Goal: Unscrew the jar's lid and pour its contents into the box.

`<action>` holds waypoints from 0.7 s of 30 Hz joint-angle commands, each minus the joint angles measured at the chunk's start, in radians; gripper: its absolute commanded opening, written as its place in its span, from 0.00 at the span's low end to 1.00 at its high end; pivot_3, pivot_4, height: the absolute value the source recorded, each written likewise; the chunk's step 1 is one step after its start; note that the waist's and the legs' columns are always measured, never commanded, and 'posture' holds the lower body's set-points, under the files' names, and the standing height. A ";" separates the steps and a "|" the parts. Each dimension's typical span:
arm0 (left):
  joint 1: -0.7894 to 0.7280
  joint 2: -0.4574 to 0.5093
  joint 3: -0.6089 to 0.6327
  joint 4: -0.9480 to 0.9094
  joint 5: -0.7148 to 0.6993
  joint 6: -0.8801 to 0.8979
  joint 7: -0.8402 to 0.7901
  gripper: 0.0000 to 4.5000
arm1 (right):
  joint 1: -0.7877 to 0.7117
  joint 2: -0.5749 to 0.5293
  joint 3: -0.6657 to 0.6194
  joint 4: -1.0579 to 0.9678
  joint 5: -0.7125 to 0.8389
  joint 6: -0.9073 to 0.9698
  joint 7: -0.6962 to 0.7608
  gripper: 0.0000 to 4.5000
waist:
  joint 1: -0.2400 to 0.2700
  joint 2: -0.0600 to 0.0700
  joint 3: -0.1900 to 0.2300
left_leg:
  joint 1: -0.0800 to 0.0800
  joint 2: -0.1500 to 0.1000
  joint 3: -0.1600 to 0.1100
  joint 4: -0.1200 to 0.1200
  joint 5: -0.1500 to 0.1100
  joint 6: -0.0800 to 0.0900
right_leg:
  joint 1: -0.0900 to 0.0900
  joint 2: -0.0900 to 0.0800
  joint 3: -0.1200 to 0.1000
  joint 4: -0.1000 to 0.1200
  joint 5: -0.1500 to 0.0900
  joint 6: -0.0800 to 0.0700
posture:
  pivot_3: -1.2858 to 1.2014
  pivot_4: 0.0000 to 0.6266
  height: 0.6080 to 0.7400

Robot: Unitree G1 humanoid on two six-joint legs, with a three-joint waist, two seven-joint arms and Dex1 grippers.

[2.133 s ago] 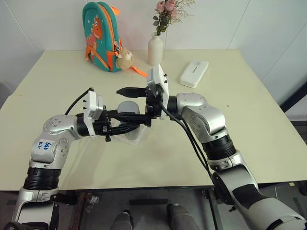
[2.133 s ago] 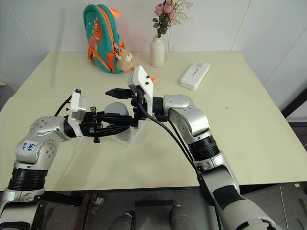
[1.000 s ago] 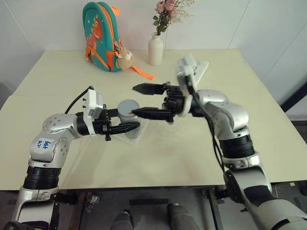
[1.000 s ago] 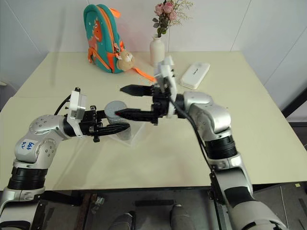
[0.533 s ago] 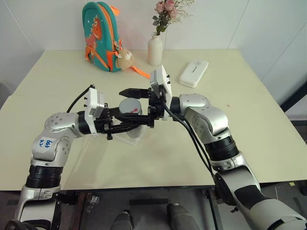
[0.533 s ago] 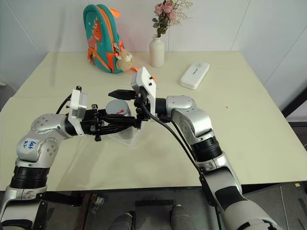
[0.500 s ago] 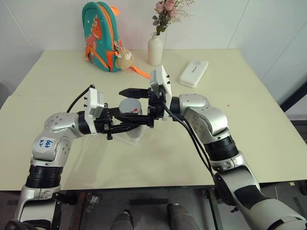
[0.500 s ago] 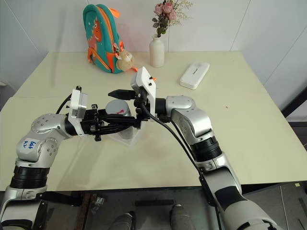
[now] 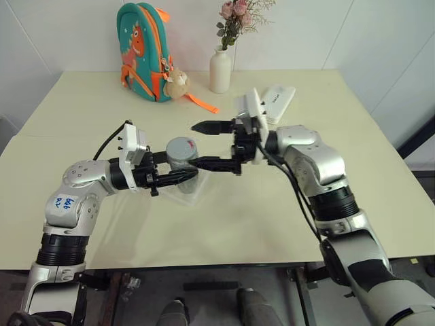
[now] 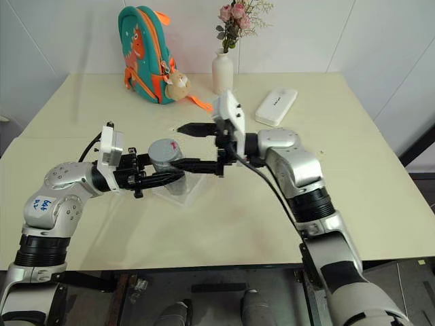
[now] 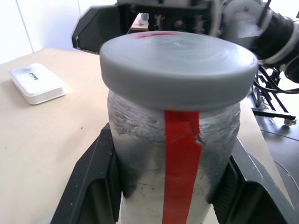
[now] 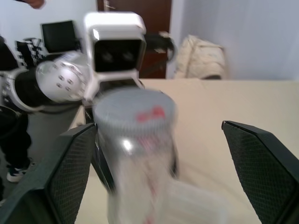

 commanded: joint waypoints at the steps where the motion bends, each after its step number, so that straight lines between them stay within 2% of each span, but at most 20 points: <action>1: 0.003 0.010 0.020 -0.042 -0.012 -0.016 -0.014 0.44 | -0.010 -0.055 -0.056 -0.003 0.019 -0.004 0.044 0.99 | 0.002 0.000 0.000 | 0.000 0.000 0.000 0.000 0.000 0.000 | 0.000 0.000 0.000 0.000 0.000 0.000 | 0.52 0.24 1.00; 5: 0.003 0.008 0.024 -0.036 -0.006 -0.017 -0.018 0.44 | -0.010 -0.054 -0.073 -0.040 0.072 0.062 0.076 0.99 | -0.013 0.000 0.000 | 0.000 0.000 0.000 -0.001 0.000 0.000 | 0.000 0.000 0.000 0.000 0.000 0.000 | 0.52 0.24 1.00; 11: -0.002 0.007 0.019 -0.028 0.002 -0.019 -0.021 0.44 | 0.017 0.025 -0.044 -0.184 0.150 0.157 0.049 0.99 | -0.012 0.001 0.000 | 0.000 0.001 0.000 0.000 0.000 0.000 | -0.001 0.001 0.000 0.001 0.000 0.000 | 0.52 0.24 1.00; 21: -0.008 0.000 0.011 -0.033 -0.001 -0.010 -0.020 0.44 | 0.007 0.171 0.046 -0.220 0.086 0.144 -0.073 0.99 | -0.003 0.001 0.000 | 0.000 0.000 0.000 0.001 0.000 0.000 | -0.001 0.000 0.000 0.001 0.000 0.000 | 0.52 0.24 1.00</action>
